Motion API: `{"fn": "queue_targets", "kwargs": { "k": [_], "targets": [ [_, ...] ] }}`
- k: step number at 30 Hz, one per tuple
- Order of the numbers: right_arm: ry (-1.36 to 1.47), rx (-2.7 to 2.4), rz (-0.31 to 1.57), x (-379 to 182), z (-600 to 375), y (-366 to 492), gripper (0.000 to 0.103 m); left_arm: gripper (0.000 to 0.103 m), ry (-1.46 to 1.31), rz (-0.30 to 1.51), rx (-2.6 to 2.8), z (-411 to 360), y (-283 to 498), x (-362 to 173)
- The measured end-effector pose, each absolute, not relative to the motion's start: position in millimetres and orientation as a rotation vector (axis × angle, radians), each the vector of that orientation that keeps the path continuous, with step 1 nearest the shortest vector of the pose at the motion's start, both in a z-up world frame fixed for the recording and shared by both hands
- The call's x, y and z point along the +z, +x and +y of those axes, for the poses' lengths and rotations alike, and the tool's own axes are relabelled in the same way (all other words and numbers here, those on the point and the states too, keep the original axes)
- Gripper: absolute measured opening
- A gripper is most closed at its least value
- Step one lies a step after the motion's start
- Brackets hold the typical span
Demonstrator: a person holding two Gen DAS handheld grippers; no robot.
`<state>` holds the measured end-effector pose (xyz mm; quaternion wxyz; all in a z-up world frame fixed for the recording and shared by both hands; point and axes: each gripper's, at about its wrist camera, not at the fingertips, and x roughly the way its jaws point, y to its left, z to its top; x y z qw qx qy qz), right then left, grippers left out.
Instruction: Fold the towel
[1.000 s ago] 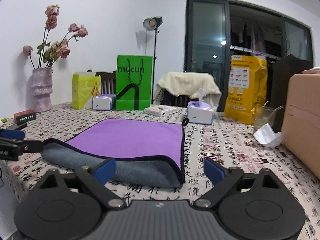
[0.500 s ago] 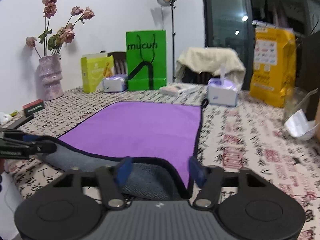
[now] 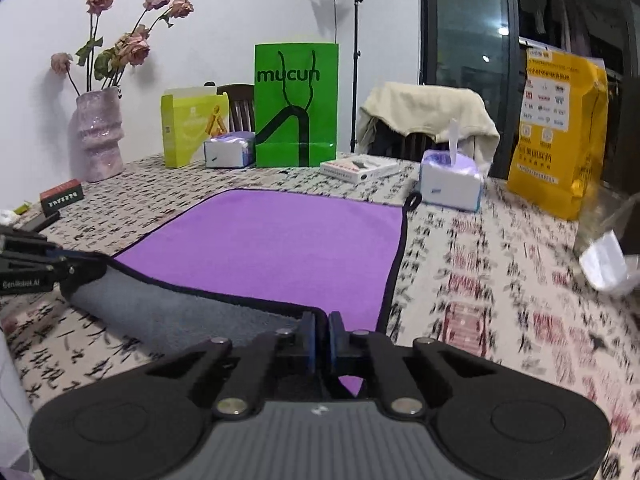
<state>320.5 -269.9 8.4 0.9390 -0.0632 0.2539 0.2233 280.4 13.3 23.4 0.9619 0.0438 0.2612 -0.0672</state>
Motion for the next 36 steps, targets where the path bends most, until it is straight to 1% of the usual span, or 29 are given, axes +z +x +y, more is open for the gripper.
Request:
{"fn": "queue_targets", "kwargs": {
  "k": [8,16,26,32,34,35,36],
  "targets": [
    [-0.162,0.453,0.489,23,-263,372,0.006,0.006,0.001,0.532,-0.153,32,343,51],
    [-0.101,0.462,0.506,30,-262,445,0.006,0.006,-0.003,0.521,-0.159,42,408,62],
    [-0.002,0.467,0.59,17,-256,542,0.005,0.006,-0.015,0.569,-0.137,55,492,57],
    [0.023,0.453,0.641,11,-245,589,0.005,0.006,-0.006,0.601,-0.093,61,527,41],
    [0.011,0.43,0.654,6,-238,602,0.005,0.009,-0.011,0.611,-0.071,62,535,34],
    [0.006,0.422,0.659,4,-235,607,0.006,0.016,-0.015,0.616,-0.054,63,539,30],
    [0.006,0.409,0.667,1,-233,612,0.006,0.025,-0.018,0.622,-0.041,65,541,27]
  ]
}}
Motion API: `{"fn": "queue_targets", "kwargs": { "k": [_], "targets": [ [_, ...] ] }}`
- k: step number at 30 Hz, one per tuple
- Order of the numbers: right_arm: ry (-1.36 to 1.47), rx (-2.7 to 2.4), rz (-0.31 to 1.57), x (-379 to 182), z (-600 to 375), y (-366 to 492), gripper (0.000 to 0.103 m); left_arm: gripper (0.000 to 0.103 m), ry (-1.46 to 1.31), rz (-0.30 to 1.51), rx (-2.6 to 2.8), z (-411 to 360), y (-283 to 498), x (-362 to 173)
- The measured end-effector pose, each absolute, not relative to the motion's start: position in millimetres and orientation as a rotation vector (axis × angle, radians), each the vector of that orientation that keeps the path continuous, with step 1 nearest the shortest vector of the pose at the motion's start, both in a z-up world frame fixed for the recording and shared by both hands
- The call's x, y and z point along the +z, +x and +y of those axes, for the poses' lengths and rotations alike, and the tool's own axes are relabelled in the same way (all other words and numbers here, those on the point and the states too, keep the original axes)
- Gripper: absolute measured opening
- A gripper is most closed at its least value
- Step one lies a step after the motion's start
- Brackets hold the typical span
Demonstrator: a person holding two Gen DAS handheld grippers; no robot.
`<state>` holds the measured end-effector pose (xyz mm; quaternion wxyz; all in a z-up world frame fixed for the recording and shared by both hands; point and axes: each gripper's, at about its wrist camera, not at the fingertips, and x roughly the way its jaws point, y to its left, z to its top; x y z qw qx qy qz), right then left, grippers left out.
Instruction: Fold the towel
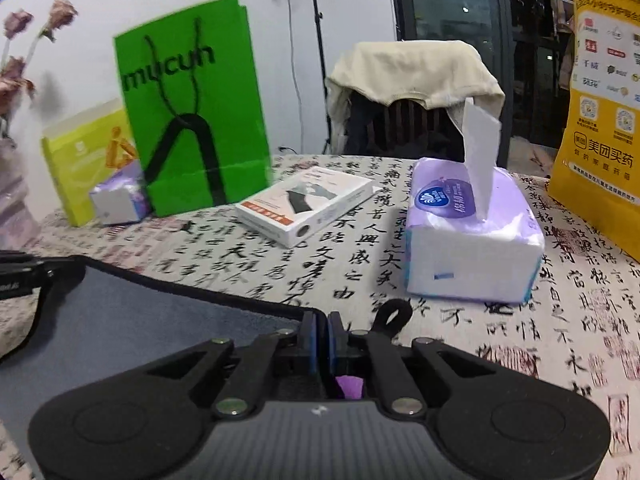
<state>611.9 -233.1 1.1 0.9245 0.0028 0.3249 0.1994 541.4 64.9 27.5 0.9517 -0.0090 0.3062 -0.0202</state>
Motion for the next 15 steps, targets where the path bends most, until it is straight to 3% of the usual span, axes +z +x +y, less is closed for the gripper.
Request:
{"fn": "queue_targets", "kwargs": {
  "k": [3,6,12,15],
  "targets": [
    [0.018,0.369,0.673,-6,-233,618,0.016,0.052,-0.003,0.615,-0.04,69,542,25],
    [0.025,0.369,0.67,-6,-235,618,0.018,0.063,0.011,0.597,-0.042,72,540,27],
    [0.038,0.349,0.643,5,-243,615,0.038,0.081,0.032,0.573,-0.022,70,533,36],
    [0.04,0.339,0.635,9,-247,608,0.046,0.083,0.051,0.562,-0.029,66,524,43]
  ]
}}
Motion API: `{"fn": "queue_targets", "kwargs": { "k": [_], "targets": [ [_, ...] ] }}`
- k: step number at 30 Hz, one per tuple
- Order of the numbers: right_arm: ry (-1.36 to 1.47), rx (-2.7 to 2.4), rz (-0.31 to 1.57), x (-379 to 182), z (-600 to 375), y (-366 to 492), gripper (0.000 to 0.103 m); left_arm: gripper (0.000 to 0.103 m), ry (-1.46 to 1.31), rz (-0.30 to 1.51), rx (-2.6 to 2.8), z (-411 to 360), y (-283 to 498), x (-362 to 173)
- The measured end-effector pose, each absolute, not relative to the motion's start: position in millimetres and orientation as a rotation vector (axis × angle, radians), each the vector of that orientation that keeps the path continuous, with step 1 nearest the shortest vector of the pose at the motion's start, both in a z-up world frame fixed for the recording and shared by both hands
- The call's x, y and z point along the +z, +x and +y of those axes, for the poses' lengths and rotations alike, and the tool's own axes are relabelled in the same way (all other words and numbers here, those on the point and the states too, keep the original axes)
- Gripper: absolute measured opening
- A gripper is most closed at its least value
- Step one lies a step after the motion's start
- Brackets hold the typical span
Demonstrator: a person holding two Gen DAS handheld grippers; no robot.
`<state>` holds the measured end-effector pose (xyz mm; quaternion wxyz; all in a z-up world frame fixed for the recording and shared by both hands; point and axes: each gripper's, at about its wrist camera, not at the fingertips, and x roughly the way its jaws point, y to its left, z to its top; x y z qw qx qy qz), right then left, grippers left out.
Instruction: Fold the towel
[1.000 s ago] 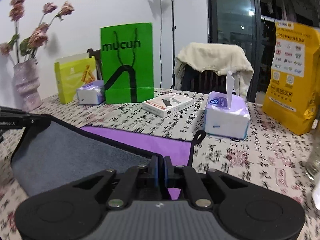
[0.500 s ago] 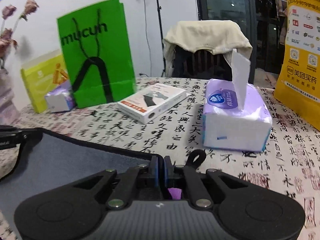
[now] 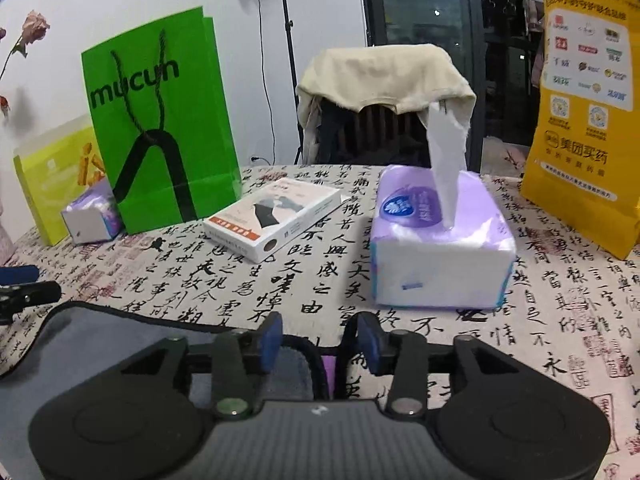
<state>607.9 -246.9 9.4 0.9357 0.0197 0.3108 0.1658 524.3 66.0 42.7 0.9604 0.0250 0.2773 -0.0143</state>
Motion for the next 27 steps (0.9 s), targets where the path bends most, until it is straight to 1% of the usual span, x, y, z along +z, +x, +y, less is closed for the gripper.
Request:
{"fn": "queue_targets", "kwargs": {
  "k": [1,2,4,6,8,10,13,18,27],
  "targets": [
    [0.043,0.335,0.635,11,-248,605,0.051,0.083,0.051,0.558,-0.033,65,520,45],
    [0.046,0.332,0.634,12,-250,602,0.054,0.084,0.051,0.555,-0.033,65,516,48],
    [0.047,0.328,0.632,15,-254,594,0.056,0.084,0.058,0.548,-0.037,63,506,54],
    [0.044,0.32,0.627,20,-257,584,0.061,0.086,0.065,0.536,-0.036,61,495,60],
    [0.04,0.309,0.616,26,-260,573,0.073,0.087,0.07,0.524,-0.034,61,483,68],
    [0.039,0.302,0.603,34,-265,559,0.076,0.088,0.07,0.51,-0.027,60,470,76],
    [0.039,0.306,0.589,44,-269,540,0.078,0.089,0.07,0.497,-0.016,61,449,87],
    [0.031,0.317,0.56,57,-275,501,0.085,0.091,0.078,0.479,-0.007,59,410,94],
    [0.029,0.342,0.524,66,-279,440,0.085,0.094,0.084,0.434,-0.007,56,349,100]
  ]
}}
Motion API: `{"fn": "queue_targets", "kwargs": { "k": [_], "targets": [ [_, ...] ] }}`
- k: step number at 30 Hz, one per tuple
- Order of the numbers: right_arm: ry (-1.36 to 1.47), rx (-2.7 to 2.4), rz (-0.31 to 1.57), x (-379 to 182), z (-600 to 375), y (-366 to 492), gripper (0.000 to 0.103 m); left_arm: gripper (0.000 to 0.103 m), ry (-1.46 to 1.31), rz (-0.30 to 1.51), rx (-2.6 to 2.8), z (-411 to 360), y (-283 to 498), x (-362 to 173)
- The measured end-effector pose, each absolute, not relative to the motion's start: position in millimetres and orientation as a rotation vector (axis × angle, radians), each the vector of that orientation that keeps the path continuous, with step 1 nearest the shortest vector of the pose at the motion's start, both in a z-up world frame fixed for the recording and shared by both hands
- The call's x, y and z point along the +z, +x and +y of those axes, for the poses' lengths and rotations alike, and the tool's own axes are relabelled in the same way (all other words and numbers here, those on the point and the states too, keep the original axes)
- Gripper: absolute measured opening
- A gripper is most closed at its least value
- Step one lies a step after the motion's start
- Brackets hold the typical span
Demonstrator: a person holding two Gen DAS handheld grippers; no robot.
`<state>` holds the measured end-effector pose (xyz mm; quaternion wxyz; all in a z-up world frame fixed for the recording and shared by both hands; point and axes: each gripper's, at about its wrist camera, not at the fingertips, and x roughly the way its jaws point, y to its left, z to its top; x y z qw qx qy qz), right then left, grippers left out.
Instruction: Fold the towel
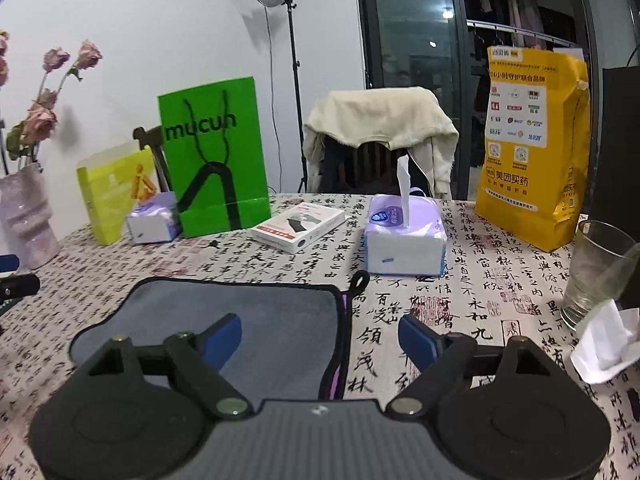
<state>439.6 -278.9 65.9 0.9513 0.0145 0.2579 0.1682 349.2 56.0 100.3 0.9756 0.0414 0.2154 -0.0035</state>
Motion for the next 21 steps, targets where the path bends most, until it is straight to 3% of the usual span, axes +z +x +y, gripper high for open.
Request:
{"fn": "queue_targets", "kwargs": {
  "k": [21],
  "targets": [
    [-0.045,0.366,0.417,55,-275,318,0.089,0.095,0.108,0.372,-0.049,29,257,84]
  ]
}}
